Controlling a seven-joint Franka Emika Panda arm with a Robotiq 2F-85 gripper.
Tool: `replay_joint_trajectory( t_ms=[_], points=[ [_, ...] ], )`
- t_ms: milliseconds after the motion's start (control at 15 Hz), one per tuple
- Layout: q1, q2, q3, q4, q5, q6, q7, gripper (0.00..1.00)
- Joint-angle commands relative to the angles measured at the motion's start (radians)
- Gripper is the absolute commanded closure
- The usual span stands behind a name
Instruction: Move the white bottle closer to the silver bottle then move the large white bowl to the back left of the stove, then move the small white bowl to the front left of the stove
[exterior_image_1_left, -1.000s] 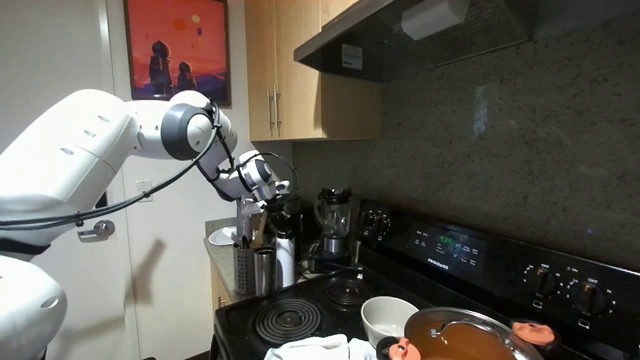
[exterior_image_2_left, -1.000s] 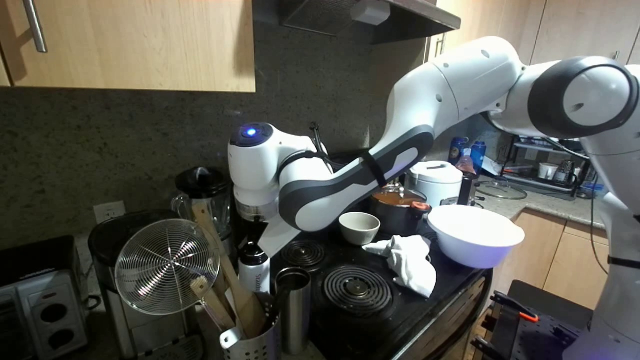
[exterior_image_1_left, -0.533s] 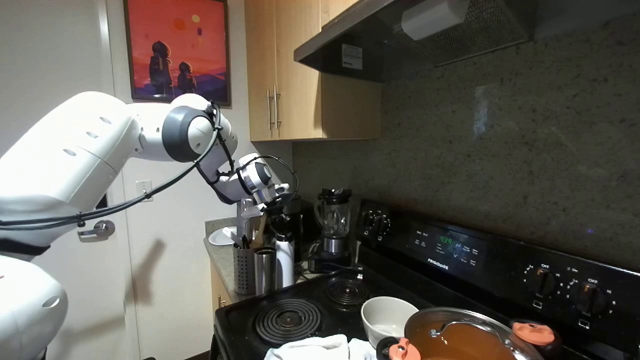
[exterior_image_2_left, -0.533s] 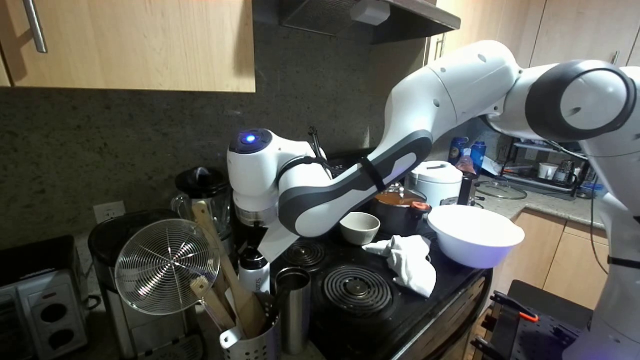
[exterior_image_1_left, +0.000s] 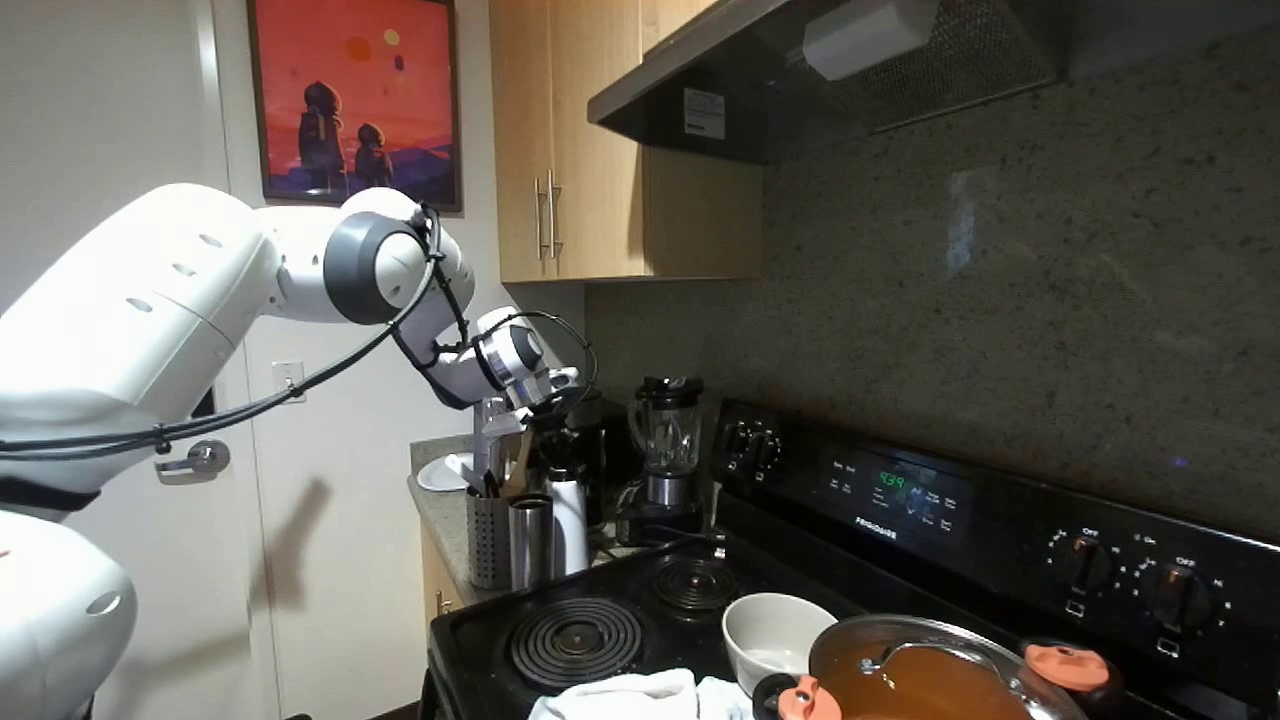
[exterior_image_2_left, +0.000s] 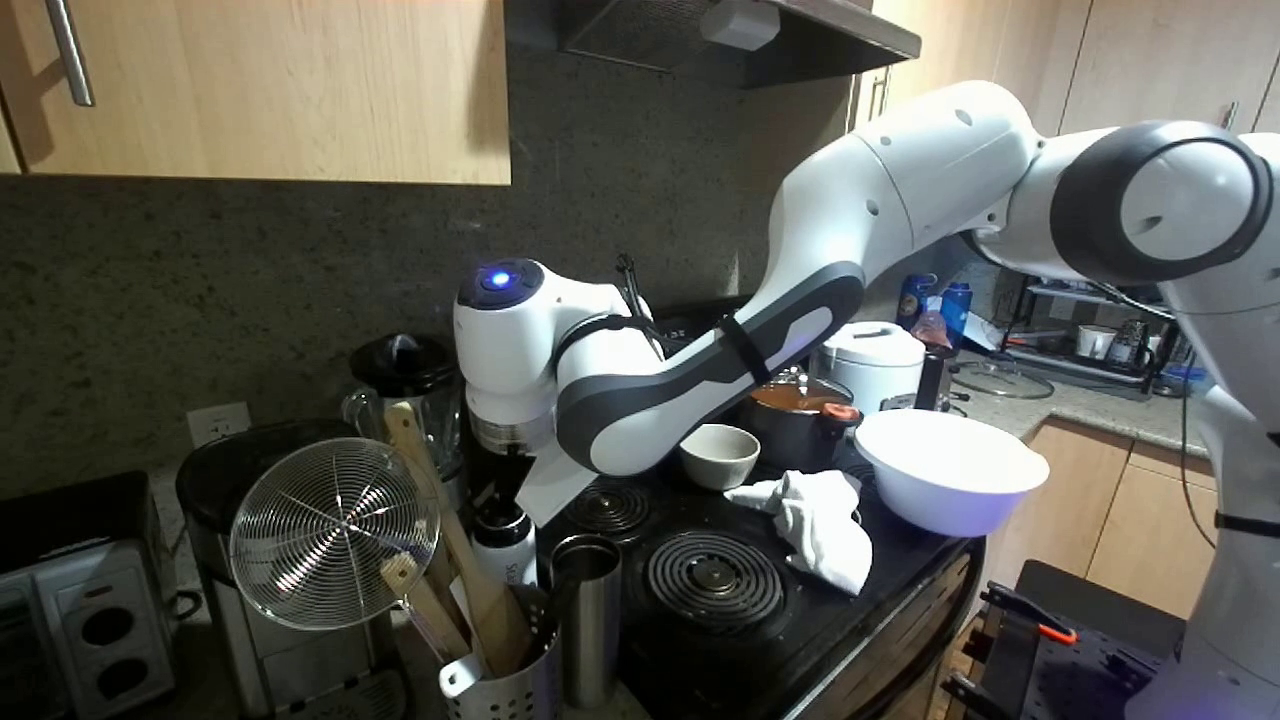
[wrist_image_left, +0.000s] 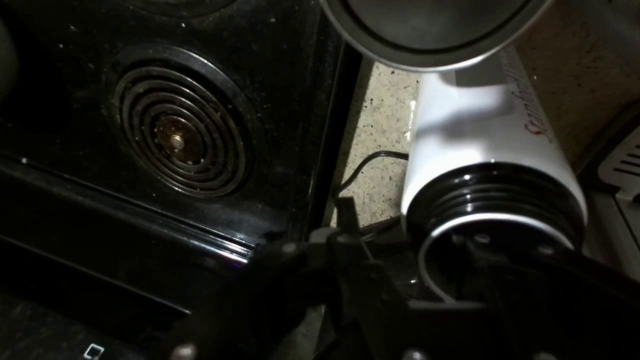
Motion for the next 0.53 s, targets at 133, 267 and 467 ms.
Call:
replay_joint_trajectory(
  t_ms=[133, 267, 467],
  points=[
    [0.017, -0.010, -0.023, -0.004, 0.008, 0.014, -0.001, 0.12],
    [0.017, -0.014, -0.025, -0.003, 0.007, 0.015, -0.002, 0.01],
    [0.015, -0.017, -0.026, 0.004, 0.010, 0.014, -0.006, 0.00]
  ],
)
